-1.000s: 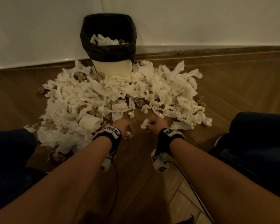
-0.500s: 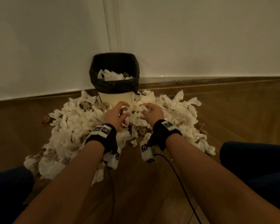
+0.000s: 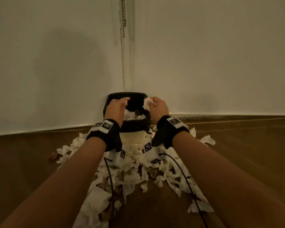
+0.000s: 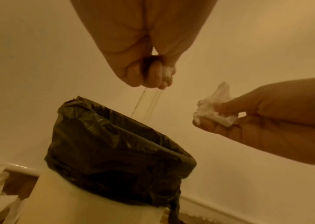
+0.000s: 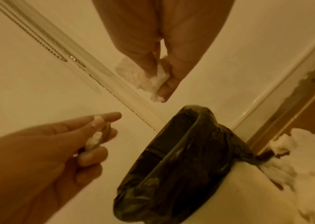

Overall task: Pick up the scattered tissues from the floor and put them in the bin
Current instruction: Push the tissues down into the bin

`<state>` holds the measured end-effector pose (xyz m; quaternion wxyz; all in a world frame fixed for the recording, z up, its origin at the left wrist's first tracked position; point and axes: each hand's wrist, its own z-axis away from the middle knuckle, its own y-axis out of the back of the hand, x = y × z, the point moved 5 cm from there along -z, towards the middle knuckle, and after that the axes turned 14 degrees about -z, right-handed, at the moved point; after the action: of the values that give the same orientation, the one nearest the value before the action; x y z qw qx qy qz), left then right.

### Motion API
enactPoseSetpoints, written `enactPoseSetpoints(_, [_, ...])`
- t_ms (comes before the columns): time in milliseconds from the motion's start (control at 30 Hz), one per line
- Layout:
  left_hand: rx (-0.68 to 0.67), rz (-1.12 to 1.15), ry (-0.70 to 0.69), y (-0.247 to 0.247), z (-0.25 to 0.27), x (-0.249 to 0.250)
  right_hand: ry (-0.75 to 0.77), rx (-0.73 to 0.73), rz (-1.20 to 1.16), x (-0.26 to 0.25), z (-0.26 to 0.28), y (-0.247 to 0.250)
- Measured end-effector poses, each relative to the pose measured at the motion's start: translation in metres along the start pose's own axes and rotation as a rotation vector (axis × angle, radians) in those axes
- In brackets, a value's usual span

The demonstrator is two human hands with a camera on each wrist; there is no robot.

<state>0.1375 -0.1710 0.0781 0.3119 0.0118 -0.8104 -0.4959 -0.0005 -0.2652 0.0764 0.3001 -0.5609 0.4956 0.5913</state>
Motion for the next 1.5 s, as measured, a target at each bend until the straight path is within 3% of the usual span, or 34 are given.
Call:
enactPoseSetpoints(233, [-0.122, -0.015, 0.184, -0.023, -0.021, -0.016, -0.191, 0.033, 0.080, 0.026, -0.022, -0.014])
enactPoseSetpoints(367, [-0.191, 0.016, 0.270, -0.036, -0.023, -0.023, -0.183, -0.033, 0.069, 0.030, -0.025, -0.035])
enactPoseSetpoints(533, [-0.073, 0.086, 0.246, -0.027, -0.021, -0.027, -0.142, 0.031, 0.030, 0.032, -0.025, -0.026])
enactPoseSetpoints(700, [0.046, 0.108, 0.095, -0.024, 0.007, -0.019, -0.149, 0.173, 0.017, 0.045, -0.012, 0.007])
enactPoseSetpoints(867, [-0.145, 0.123, 0.022, -0.065, 0.059, -0.012, -0.236, 0.167, 0.100, 0.088, 0.022, 0.027])
enactPoseSetpoints(1033, [-0.497, -0.048, 0.006, -0.121, 0.110, -0.009, -0.410, 0.100, 0.127, 0.148, 0.070, 0.033])
enactPoseSetpoints(1200, [-0.717, -0.242, -0.177, -0.167, 0.149, 0.006, -0.473, -0.003, 0.367, 0.192, 0.115, 0.039])
enactPoseSetpoints(1300, [-0.763, -0.359, -0.186, -0.188, 0.165, 0.006, -0.442, -0.070, 0.480, 0.204, 0.136, 0.040])
enactPoseSetpoints(1400, [-0.727, -0.414, -0.153, -0.204, 0.180, 0.007, -0.365, -0.164, 0.611, 0.209, 0.150, 0.041])
enactPoseSetpoints(1500, [-0.653, -0.452, -0.131, -0.217, 0.190, 0.010, -0.374, -0.094, 0.578, 0.216, 0.160, 0.049])
